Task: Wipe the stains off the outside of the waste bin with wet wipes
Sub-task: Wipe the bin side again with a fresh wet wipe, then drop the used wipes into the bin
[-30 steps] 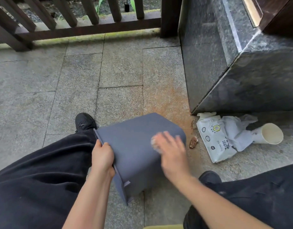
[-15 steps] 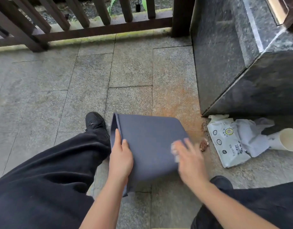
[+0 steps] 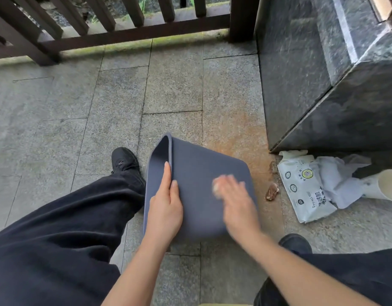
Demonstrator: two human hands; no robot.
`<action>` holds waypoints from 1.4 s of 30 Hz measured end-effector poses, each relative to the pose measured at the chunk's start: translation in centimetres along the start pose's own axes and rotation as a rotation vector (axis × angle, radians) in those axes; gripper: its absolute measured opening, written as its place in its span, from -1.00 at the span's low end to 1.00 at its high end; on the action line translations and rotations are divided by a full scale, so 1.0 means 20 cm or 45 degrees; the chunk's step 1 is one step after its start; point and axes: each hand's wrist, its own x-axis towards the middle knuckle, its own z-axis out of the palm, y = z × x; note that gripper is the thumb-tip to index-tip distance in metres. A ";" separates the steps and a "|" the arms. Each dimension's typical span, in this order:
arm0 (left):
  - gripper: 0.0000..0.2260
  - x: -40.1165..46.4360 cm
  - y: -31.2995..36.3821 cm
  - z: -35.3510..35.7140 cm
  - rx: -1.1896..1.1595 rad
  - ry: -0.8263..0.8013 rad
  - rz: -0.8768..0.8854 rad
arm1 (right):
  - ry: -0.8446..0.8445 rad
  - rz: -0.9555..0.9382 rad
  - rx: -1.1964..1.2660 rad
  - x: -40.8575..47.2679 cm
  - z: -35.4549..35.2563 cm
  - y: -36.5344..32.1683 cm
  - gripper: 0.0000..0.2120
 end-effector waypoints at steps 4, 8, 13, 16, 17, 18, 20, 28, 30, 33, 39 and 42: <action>-0.55 0.01 0.01 0.01 0.023 -0.061 0.100 | -0.078 0.713 0.125 0.11 -0.04 0.11 -0.35; -0.56 0.05 -0.02 -0.02 0.005 -0.053 0.151 | -0.015 -0.109 0.310 -0.10 0.07 -0.39 -0.42; -0.52 0.01 -0.03 -0.05 0.009 -0.146 0.294 | -0.088 -0.805 -0.063 -0.02 -0.01 -0.17 -0.44; -0.54 0.04 -0.04 -0.03 0.077 -0.081 0.375 | -0.055 -0.361 -0.044 0.24 -0.04 -0.06 -0.41; -0.55 0.04 -0.04 -0.02 0.072 -0.067 0.353 | -0.076 -0.165 0.006 0.32 -0.04 -0.03 -0.39; -0.56 0.04 -0.03 -0.01 0.059 -0.062 0.326 | -0.105 0.001 0.063 0.39 -0.04 -0.02 -0.38; -0.56 0.03 -0.03 -0.01 0.025 -0.074 0.286 | -0.122 0.163 0.127 0.47 -0.04 -0.04 -0.36; -0.41 -0.01 -0.01 -0.01 0.041 -0.058 0.110 | -0.214 -0.436 0.159 -0.08 -0.10 -0.17 -0.50; -0.41 -0.04 0.02 0.00 0.035 -0.085 0.141 | -0.210 -0.055 0.192 -0.11 -0.16 -0.03 -0.55; -0.43 -0.11 0.12 0.01 0.178 -0.069 0.195 | -0.124 0.667 0.135 -0.12 -0.25 0.23 -0.62; -0.40 -0.14 0.26 0.04 0.612 0.072 0.367 | -0.035 1.151 0.006 -0.03 -0.23 0.58 -0.66; -0.33 -0.14 0.25 0.09 0.768 0.000 0.347 | -0.118 1.070 -0.082 0.06 -0.13 0.65 -0.67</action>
